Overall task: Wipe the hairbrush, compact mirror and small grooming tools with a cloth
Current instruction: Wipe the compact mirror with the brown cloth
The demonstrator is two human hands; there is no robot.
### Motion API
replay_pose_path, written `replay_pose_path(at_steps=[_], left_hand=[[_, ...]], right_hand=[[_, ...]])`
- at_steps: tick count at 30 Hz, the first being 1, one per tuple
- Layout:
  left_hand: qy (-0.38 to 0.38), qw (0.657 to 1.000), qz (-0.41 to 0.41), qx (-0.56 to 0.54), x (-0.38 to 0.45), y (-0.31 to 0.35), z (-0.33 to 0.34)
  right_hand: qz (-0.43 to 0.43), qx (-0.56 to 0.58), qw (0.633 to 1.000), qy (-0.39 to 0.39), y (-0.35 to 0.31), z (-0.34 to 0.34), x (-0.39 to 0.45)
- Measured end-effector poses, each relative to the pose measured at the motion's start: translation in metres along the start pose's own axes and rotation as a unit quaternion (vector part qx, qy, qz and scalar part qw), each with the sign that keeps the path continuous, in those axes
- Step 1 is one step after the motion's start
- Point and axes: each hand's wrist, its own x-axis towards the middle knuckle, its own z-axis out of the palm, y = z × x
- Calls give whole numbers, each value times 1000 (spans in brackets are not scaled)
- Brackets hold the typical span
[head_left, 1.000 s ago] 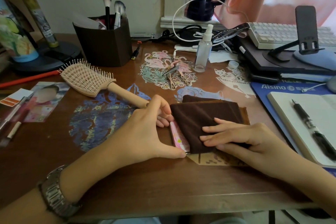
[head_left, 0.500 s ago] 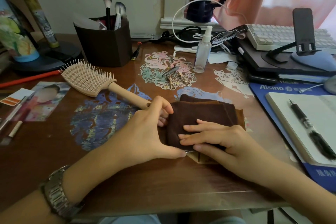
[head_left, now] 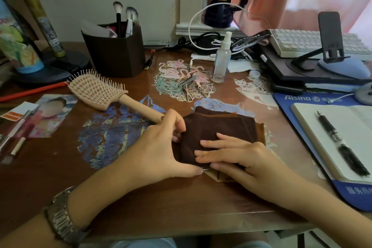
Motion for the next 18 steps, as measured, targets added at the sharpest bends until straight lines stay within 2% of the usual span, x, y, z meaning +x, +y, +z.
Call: replay_pose_path(at_steps=[10,18], left_hand=[[-3,1000,15,0,1,1,-1],[-4,1000,17,8,1,0,-1]], right_hand=[[13,-20,1000,8,13,-18,-19],[33,-39,998,45,23,-26,-26]])
